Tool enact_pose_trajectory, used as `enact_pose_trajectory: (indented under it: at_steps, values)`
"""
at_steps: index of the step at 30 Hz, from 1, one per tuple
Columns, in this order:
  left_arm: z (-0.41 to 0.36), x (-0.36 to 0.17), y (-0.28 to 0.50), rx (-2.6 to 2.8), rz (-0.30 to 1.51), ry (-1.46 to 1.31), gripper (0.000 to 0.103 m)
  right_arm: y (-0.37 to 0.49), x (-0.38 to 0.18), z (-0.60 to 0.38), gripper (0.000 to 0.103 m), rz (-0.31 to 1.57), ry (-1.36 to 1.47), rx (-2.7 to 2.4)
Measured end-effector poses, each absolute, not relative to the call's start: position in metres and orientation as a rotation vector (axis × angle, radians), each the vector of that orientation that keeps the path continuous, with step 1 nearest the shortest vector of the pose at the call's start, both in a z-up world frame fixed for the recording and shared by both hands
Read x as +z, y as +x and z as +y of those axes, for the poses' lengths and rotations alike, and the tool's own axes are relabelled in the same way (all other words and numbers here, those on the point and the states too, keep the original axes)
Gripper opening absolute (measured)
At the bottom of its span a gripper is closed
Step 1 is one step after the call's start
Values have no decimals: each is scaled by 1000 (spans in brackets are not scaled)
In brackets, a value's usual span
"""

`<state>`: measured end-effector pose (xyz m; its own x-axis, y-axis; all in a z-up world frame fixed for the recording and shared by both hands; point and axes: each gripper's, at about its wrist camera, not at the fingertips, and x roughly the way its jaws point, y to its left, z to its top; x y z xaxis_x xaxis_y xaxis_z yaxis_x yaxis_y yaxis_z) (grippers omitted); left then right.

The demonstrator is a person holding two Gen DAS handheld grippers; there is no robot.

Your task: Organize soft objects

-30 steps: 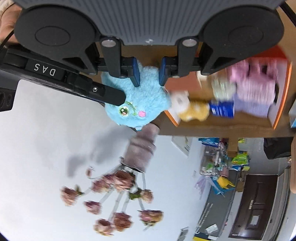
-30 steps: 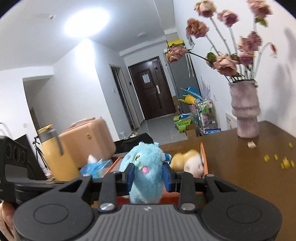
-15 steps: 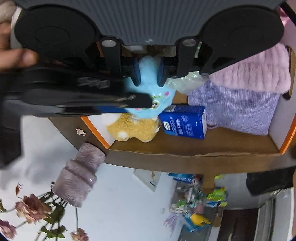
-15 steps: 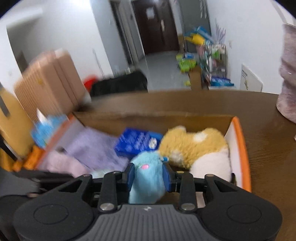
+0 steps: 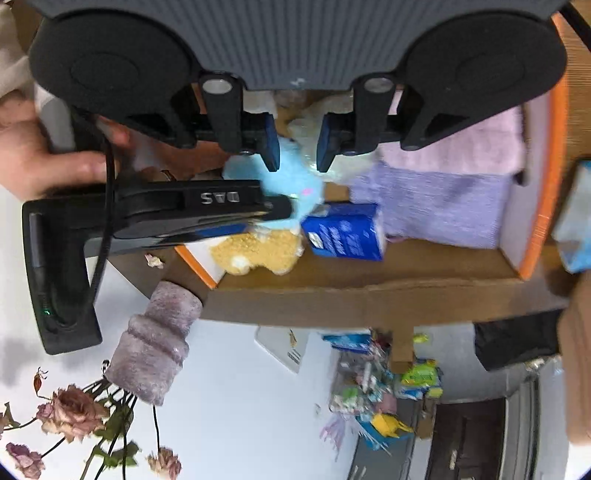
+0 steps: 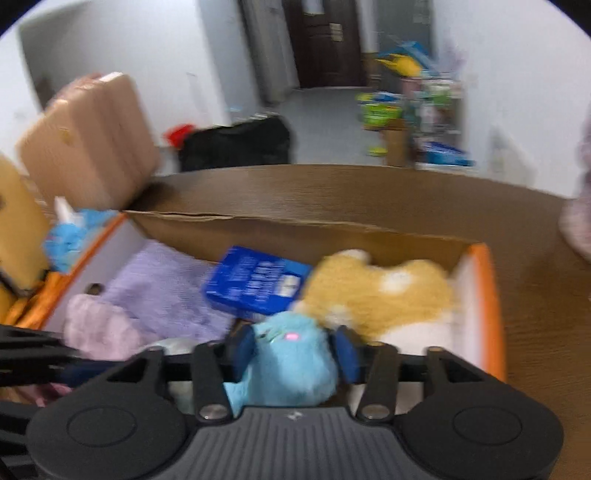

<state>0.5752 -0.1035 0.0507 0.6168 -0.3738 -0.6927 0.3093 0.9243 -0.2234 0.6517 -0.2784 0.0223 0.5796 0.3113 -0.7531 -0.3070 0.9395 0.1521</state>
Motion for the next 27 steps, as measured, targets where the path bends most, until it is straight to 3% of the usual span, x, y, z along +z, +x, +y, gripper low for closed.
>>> enact_pose_trajectory:
  at_steps: [6,10,14,15,17,18,22,27]
  values:
    - [-79,108,538,-320,729,-16,23,606,90,-293,56,805,-3,338]
    - [-61,154,501,-280,647,41,34,560,147,-303,65,739,-74,307]
    - [-47,192,461,-235,553,69,52,514,191,-312,71,675,-143,264]
    - [-44,198,452,-222,533,68,64,503,201,-315,72,657,-141,256]
    - [-40,206,433,-170,468,57,86,481,214,-319,85,611,-115,250]
    - [-39,209,423,-148,416,58,89,468,220,-321,88,568,-94,249]
    - [-40,216,392,-102,292,83,96,422,225,-318,99,346,-83,246]
    - [-39,225,367,-67,246,42,98,387,225,-305,99,241,-110,216]
